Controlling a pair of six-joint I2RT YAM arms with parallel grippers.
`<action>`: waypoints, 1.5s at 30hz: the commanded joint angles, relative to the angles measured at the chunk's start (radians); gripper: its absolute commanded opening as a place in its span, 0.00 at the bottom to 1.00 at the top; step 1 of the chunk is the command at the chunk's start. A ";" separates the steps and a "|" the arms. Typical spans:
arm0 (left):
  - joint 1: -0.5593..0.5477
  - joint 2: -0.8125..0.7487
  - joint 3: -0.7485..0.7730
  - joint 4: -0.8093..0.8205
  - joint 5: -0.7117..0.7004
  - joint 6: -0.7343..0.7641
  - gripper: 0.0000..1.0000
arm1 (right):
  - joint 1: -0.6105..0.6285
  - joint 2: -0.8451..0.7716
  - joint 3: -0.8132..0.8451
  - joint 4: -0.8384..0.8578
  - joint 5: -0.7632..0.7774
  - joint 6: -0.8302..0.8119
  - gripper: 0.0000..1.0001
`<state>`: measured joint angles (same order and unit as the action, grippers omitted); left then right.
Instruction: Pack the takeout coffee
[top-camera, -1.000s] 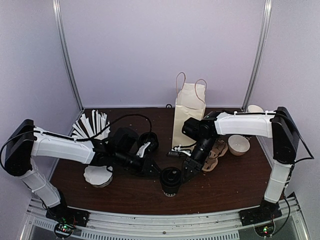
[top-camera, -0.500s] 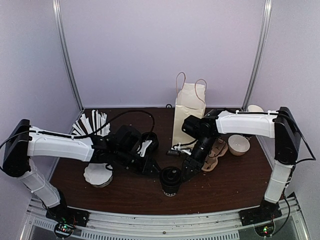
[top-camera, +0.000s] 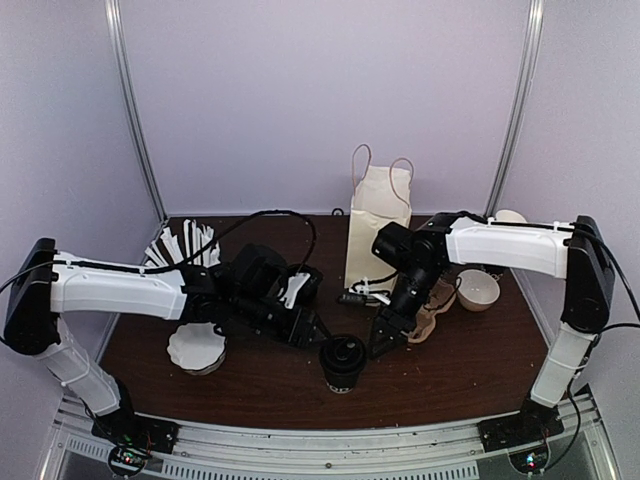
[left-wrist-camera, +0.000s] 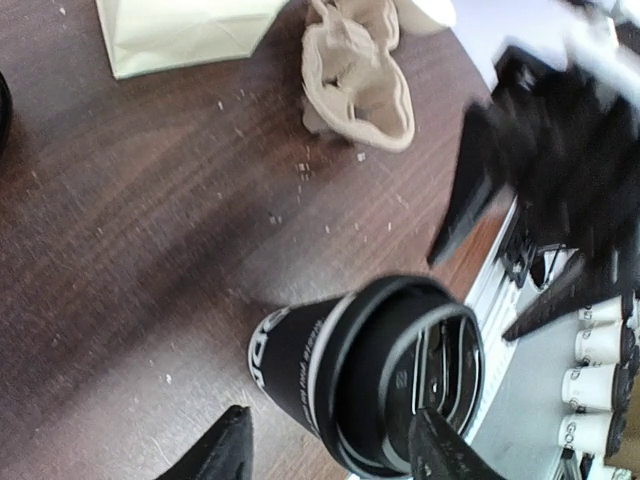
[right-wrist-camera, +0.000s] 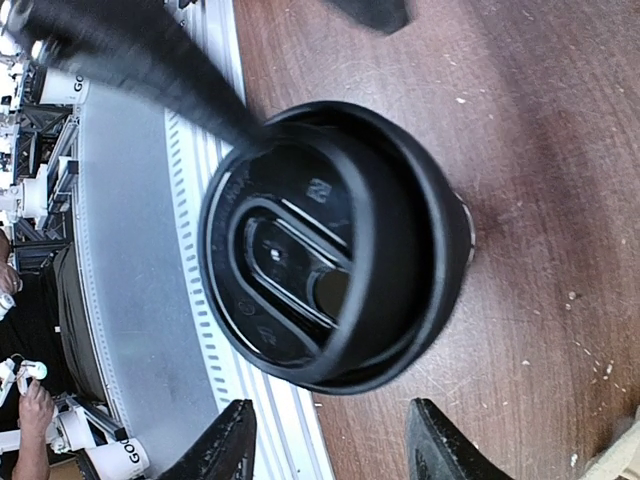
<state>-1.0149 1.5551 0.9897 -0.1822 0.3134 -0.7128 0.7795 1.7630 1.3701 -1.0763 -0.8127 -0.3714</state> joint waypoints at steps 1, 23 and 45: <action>-0.043 -0.022 0.033 -0.066 -0.039 -0.004 0.59 | -0.026 0.005 0.042 0.005 0.015 -0.008 0.56; 0.055 0.140 0.062 -0.031 0.276 0.257 0.54 | -0.094 -0.028 -0.058 0.077 -0.063 0.060 0.48; 0.080 0.248 0.151 -0.146 0.384 0.423 0.50 | -0.100 0.124 0.006 0.071 -0.262 0.128 0.46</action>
<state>-0.9318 1.7424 1.1091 -0.2729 0.7544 -0.3187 0.6765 1.8610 1.3499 -1.0077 -0.9829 -0.2543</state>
